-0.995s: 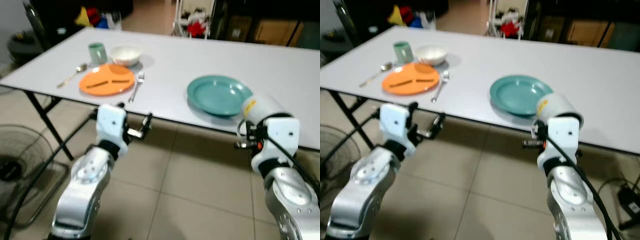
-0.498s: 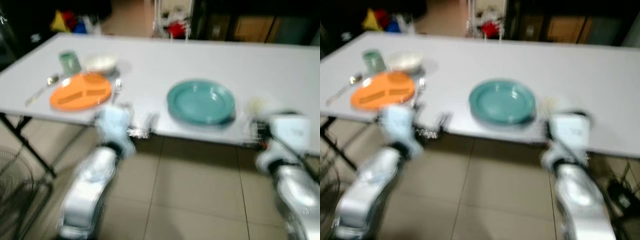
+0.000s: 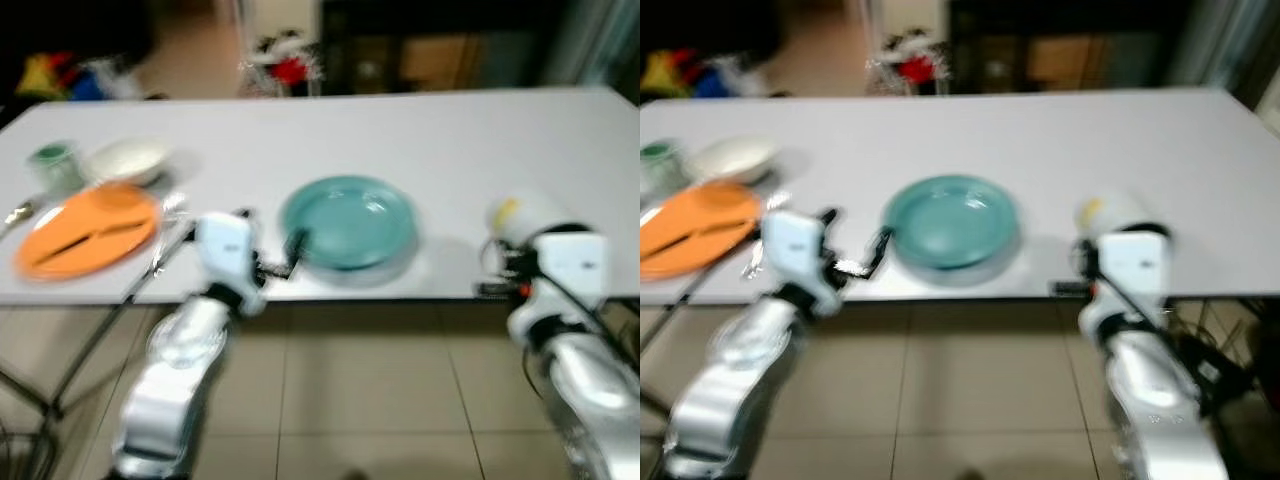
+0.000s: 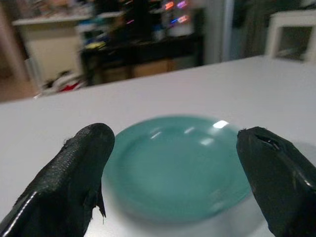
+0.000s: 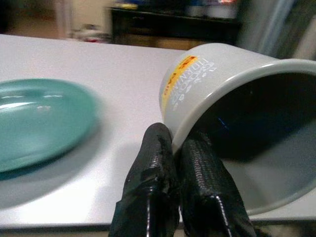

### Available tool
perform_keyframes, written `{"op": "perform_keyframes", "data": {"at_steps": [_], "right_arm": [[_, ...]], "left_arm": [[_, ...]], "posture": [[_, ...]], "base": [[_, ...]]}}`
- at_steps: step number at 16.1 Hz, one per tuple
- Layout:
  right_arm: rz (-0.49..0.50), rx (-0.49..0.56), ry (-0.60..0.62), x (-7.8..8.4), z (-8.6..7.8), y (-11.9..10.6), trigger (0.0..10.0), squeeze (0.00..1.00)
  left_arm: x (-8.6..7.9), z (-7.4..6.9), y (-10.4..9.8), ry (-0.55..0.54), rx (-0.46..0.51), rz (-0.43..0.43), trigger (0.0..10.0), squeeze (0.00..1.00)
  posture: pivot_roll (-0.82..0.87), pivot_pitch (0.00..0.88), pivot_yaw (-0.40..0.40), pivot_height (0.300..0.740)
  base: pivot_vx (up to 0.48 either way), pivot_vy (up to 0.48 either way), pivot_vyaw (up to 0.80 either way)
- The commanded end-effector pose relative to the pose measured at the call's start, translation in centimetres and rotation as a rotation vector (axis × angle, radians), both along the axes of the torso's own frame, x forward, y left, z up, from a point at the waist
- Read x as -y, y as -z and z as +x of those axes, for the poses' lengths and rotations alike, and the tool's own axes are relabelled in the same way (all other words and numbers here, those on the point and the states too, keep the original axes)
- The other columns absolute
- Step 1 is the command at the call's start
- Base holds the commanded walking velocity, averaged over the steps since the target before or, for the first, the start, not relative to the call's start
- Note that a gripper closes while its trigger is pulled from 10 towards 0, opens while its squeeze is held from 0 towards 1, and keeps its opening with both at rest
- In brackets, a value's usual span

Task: Setting the table

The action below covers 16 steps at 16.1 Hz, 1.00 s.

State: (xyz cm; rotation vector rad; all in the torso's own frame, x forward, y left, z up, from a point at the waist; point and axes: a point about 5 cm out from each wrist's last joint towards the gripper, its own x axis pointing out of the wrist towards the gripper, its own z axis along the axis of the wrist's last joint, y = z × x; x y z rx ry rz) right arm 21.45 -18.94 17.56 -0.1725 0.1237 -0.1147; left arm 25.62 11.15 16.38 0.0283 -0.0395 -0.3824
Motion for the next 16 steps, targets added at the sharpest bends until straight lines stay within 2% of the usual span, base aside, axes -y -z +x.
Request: {"op": "perform_keyframes", "data": {"at_steps": [1,10,16], "right_arm": [[0.006,0.033,-0.029,-0.6,0.0,-0.7,10.0,0.0],[0.001,0.007,-0.202,-2.1,0.4,-0.5,10.0,0.0],[-0.07,0.002,-0.261,-2.4,0.7,-0.5,10.0,0.0]], "left_arm": [[-1.0,0.0,0.1,-0.032,-0.002,0.012,10.0,0.0],[-1.3,-0.2,0.4,-0.052,-0.001,0.009,10.0,0.0],[-1.8,-0.4,0.4,-0.08,0.002,0.009,10.0,0.0]], "posture": [[-0.02,0.0,0.052,0.74],[-0.01,0.0,0.042,0.74],[0.0,0.0,0.023,0.74]], "base": [[0.27,0.0,0.0],[0.285,0.0,0.0],[0.317,0.0,0.0]]}}
